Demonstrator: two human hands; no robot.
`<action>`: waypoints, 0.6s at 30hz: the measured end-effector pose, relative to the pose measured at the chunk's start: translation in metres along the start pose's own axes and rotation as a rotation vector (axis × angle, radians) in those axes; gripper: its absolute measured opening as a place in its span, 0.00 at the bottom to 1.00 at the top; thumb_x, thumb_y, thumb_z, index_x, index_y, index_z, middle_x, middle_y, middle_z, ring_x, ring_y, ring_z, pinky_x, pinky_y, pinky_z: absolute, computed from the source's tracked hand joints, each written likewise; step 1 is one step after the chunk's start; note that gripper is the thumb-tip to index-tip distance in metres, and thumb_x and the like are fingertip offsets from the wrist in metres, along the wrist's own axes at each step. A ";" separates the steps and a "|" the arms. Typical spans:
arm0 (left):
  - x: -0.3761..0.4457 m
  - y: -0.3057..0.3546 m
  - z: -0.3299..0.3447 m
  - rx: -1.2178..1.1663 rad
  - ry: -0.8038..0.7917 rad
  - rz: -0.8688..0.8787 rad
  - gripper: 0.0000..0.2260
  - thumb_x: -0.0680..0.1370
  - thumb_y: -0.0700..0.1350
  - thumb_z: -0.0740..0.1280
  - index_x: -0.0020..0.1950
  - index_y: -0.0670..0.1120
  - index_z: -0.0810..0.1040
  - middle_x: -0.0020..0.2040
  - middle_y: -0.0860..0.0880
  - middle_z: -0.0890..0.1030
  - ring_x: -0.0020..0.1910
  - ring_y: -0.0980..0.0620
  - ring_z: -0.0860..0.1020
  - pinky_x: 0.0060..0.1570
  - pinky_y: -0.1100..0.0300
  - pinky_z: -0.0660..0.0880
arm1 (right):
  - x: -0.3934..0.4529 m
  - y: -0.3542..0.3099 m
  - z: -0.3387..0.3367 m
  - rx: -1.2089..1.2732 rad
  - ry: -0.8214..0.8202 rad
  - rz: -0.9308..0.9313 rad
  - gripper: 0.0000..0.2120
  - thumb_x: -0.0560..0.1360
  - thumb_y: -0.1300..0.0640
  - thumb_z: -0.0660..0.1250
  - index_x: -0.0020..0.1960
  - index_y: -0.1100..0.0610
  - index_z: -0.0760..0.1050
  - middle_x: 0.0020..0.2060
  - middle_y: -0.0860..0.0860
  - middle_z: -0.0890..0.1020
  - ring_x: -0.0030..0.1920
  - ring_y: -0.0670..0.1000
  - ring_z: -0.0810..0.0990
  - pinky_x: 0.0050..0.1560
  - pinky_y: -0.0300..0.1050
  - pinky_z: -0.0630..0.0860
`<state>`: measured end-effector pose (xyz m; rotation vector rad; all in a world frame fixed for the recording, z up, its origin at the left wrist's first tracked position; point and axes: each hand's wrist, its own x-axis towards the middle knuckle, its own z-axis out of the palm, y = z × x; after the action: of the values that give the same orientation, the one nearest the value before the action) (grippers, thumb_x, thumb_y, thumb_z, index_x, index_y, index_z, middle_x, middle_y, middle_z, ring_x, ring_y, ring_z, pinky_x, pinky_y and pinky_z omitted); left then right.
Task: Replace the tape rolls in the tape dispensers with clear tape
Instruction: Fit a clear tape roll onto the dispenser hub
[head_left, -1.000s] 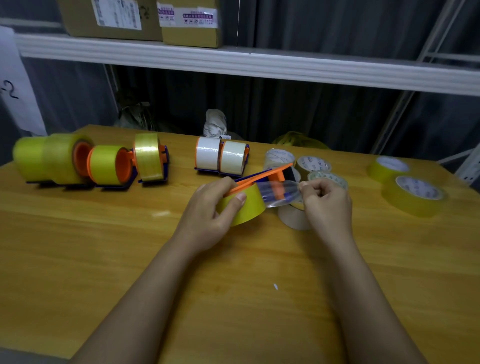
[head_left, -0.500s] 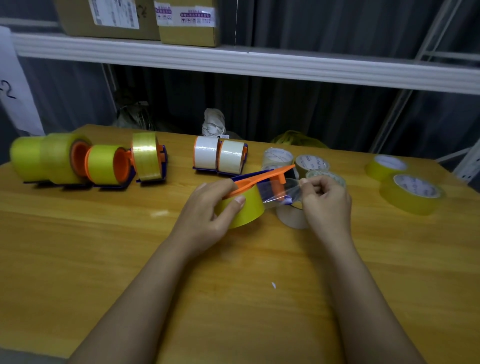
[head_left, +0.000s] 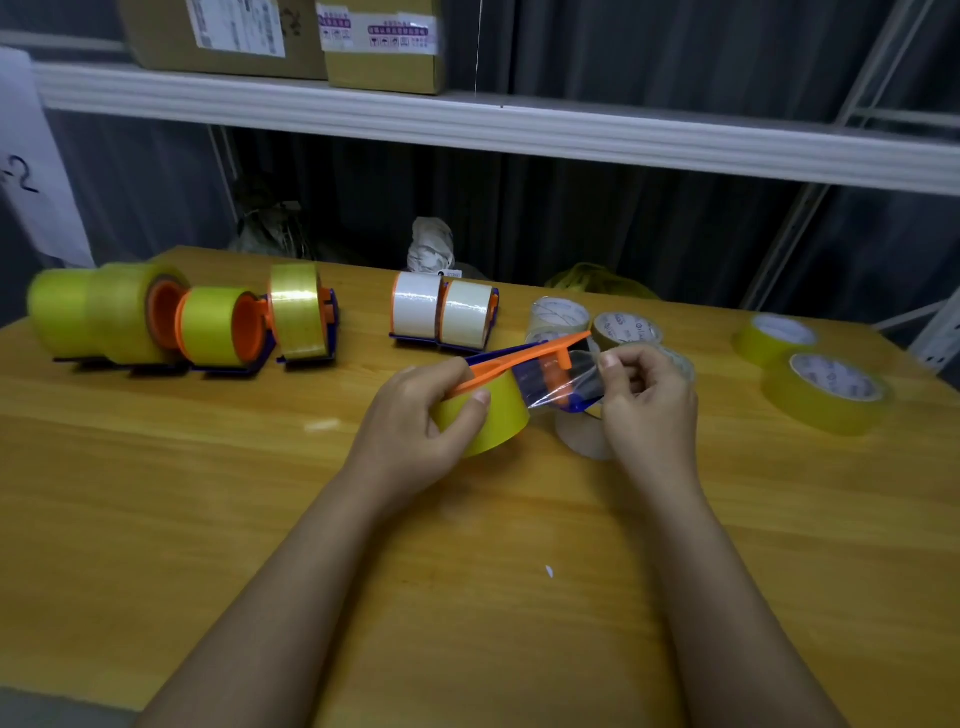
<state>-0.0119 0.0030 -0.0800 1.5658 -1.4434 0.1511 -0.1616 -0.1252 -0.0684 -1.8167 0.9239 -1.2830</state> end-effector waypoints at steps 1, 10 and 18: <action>0.000 0.000 0.000 -0.002 0.010 -0.003 0.08 0.76 0.56 0.58 0.37 0.58 0.66 0.32 0.58 0.70 0.34 0.54 0.71 0.32 0.59 0.63 | 0.000 0.000 0.001 0.008 0.001 -0.011 0.06 0.79 0.59 0.64 0.43 0.54 0.76 0.34 0.46 0.77 0.33 0.38 0.74 0.33 0.30 0.71; 0.001 -0.001 0.002 0.014 0.110 -0.017 0.14 0.74 0.55 0.60 0.33 0.48 0.68 0.27 0.52 0.68 0.27 0.50 0.69 0.26 0.57 0.63 | -0.003 0.000 0.006 0.035 0.035 -0.136 0.05 0.79 0.61 0.64 0.45 0.53 0.75 0.36 0.42 0.77 0.36 0.38 0.75 0.35 0.32 0.71; 0.002 -0.001 0.002 0.014 0.133 -0.024 0.18 0.74 0.55 0.60 0.31 0.42 0.70 0.26 0.45 0.69 0.26 0.44 0.70 0.25 0.54 0.64 | -0.002 0.001 0.006 0.013 0.045 -0.199 0.06 0.78 0.61 0.65 0.45 0.52 0.75 0.37 0.41 0.76 0.37 0.40 0.75 0.37 0.35 0.72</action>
<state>-0.0118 -0.0001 -0.0804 1.5539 -1.3217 0.2472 -0.1564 -0.1232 -0.0717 -1.9151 0.7713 -1.4530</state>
